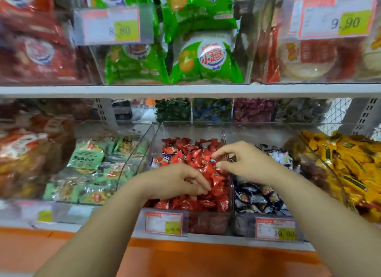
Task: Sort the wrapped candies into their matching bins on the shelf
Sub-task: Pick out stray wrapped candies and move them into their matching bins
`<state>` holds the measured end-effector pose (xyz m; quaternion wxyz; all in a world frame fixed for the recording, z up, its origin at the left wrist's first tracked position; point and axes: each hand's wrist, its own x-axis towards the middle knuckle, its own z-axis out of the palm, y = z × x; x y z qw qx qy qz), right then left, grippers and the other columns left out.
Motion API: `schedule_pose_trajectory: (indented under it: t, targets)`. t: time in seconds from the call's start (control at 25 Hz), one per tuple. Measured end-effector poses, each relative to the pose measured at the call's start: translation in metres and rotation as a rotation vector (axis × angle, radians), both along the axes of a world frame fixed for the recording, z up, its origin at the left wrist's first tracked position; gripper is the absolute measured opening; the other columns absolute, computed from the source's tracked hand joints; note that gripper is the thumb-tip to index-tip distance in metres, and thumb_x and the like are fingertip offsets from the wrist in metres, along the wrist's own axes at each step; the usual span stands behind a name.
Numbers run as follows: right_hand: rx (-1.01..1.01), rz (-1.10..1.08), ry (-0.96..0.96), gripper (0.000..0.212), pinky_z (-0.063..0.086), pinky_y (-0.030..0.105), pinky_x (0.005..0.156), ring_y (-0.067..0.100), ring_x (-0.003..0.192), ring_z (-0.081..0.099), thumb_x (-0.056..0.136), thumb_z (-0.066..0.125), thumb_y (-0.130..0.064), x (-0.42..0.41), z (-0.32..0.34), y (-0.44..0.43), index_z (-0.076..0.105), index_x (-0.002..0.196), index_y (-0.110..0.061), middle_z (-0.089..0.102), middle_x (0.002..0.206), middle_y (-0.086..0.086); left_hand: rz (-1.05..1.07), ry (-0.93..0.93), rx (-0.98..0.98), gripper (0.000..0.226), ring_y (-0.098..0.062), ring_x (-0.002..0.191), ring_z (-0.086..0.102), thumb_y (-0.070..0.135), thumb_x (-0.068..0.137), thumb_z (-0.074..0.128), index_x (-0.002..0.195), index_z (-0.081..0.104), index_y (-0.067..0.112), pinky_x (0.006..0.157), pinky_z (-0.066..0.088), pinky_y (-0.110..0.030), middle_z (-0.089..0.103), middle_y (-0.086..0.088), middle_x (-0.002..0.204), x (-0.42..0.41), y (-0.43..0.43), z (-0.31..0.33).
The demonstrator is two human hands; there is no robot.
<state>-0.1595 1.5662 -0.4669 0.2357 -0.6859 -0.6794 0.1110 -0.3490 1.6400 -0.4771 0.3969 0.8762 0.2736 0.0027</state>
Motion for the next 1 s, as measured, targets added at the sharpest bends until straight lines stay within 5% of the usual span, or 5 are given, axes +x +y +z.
schedule_pose_trajectory:
  t: [0.12, 0.36, 0.52, 0.68, 1.0]
  targets:
    - [-0.006, 0.002, -0.002, 0.025, 0.033, 0.009, 0.079, -0.007, 0.096, 0.05, 0.089, 0.061, -0.027, 0.002, 0.0, 0.0, 0.065, 0.113, -0.027, 0.06, 0.116, -0.016, -0.069, 0.107, 0.013, 0.032, 0.005, 0.096, 0.059, 0.014, 0.091, 0.058, 0.12, 0.062, 0.028, 0.085, 0.044, -0.007, 0.065, 0.014, 0.113, 0.003, 0.008, -0.005]
    - [-0.05, 0.033, -0.026, 0.024, 0.029, 0.022, 0.091, 0.003, 0.117, 0.034, 0.088, 0.061, -0.033, 0.006, -0.009, -0.006, 0.063, 0.111, -0.038, 0.054, 0.115, -0.016, 0.067, 0.154, 0.439, 0.046, -0.014, 0.111, 0.053, 0.02, 0.087, 0.065, 0.131, 0.053, 0.027, 0.097, 0.04, -0.025, 0.054, 0.005, 0.129, 0.005, 0.036, -0.027]
    - [-0.077, 0.039, 0.013, 0.023, 0.035, 0.022, 0.09, 0.006, 0.113, 0.044, 0.088, 0.06, -0.034, 0.009, -0.007, -0.008, 0.062, 0.11, -0.039, 0.052, 0.119, -0.016, 0.281, -0.051, 0.334, 0.034, -0.008, 0.081, 0.059, 0.015, 0.087, 0.064, 0.115, 0.061, 0.033, 0.074, 0.048, -0.021, 0.061, 0.011, 0.09, -0.004, 0.041, -0.023]
    - [-0.074, 0.05, 0.012, 0.023, 0.027, 0.019, 0.092, -0.005, 0.111, 0.034, 0.088, 0.06, -0.034, 0.009, -0.006, -0.01, 0.062, 0.111, -0.039, 0.048, 0.112, -0.022, 0.186, -0.05, 0.222, 0.02, 0.009, 0.074, 0.059, 0.008, 0.087, 0.062, 0.091, 0.068, 0.026, 0.072, 0.043, -0.008, 0.066, 0.017, 0.082, -0.007, 0.032, -0.014]
    - [-0.091, 0.053, 0.033, 0.021, 0.022, 0.019, 0.094, -0.007, 0.113, 0.025, 0.089, 0.058, -0.034, 0.007, -0.005, -0.013, 0.061, 0.108, -0.042, 0.041, 0.11, -0.021, 0.2, 0.091, 0.385, 0.038, -0.01, 0.125, 0.046, 0.009, 0.091, 0.056, 0.122, 0.06, 0.03, 0.1, 0.031, -0.019, 0.046, 0.012, 0.139, 0.002, 0.036, -0.029]
